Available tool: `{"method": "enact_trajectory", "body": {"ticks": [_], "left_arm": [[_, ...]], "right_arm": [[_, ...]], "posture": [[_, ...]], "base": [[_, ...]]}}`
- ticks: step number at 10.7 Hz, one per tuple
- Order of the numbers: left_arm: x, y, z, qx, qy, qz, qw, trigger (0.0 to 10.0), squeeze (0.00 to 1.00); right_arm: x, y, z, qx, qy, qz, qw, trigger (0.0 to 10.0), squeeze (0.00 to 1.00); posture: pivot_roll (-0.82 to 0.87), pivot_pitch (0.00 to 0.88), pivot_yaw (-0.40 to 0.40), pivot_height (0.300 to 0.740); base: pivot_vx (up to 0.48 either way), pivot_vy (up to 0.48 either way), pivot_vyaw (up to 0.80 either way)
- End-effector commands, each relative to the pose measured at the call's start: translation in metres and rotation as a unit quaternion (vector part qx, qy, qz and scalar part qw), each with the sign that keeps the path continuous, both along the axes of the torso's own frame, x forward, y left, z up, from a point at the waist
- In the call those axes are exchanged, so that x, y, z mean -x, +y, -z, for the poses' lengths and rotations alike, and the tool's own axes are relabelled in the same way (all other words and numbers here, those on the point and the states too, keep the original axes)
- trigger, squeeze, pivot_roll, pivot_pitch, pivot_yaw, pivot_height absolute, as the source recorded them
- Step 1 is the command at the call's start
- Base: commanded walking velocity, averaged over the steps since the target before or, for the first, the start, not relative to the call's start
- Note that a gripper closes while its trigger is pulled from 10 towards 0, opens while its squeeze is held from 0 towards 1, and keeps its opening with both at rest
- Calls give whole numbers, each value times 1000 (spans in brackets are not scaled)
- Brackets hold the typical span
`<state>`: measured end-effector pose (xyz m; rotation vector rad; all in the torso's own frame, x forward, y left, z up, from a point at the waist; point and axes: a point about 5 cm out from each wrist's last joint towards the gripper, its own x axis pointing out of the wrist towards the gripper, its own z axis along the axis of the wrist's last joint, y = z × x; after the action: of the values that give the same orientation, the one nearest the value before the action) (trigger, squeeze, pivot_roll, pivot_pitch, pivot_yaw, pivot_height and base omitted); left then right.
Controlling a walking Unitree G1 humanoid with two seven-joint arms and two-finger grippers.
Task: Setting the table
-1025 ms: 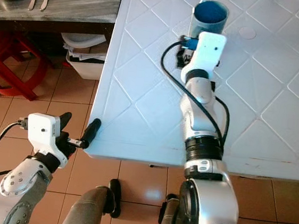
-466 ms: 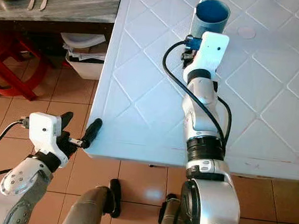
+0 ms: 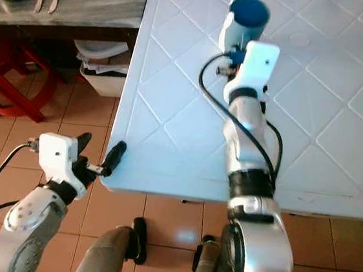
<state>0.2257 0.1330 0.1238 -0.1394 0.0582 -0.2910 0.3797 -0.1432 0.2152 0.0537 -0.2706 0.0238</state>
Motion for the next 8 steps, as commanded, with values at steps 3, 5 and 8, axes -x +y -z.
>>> {"method": "enact_trajectory", "body": {"ticks": [3, 5, 8], "left_arm": [[-9, 13, 16, -22, 23, -67, 997, 10000, 0], [-18, 22, 20, -30, 16, -110, 993, 10000, 0], [-28, 29, 16, -29, -11, -150, 988, 10000, 0]], "right_arm": [[20, -3, 20, 13, 10, -22, 1000, 0, 0], [44, 6, 33, 17, 8, -64, 998, 0, 0], [73, 15, 46, 57, 5, -93, 994, 10000, 0]], "posture": [[62, 218, 72, 740], [45, 154, 57, 740], [30, 76, 53, 740]], "base": [[0, 0, 0], [0, 480, 0], [0, 480, 0]]}}
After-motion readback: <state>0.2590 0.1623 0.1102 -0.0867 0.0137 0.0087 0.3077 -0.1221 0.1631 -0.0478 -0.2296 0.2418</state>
